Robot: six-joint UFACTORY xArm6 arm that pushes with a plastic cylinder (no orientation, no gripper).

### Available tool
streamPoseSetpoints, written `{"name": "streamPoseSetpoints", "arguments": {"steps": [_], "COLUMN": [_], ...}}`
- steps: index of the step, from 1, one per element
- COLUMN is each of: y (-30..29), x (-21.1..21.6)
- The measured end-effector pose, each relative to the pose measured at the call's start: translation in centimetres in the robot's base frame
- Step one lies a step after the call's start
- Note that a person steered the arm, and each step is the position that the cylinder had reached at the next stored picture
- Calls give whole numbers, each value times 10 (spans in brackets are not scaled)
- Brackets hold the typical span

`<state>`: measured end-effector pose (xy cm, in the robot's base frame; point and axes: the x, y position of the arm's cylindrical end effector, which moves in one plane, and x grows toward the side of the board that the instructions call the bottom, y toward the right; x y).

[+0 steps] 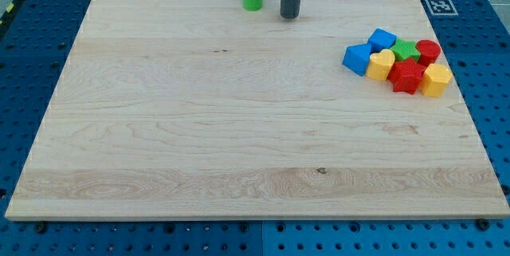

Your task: Slide the group of blocks towards left

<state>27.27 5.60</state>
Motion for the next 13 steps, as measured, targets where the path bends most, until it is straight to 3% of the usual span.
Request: {"name": "streamPoseSetpoints", "arguments": {"steps": [1,3,9,12,13], "y": [26,179,239,241,233], "x": [-6,-7,46,61,88]}}
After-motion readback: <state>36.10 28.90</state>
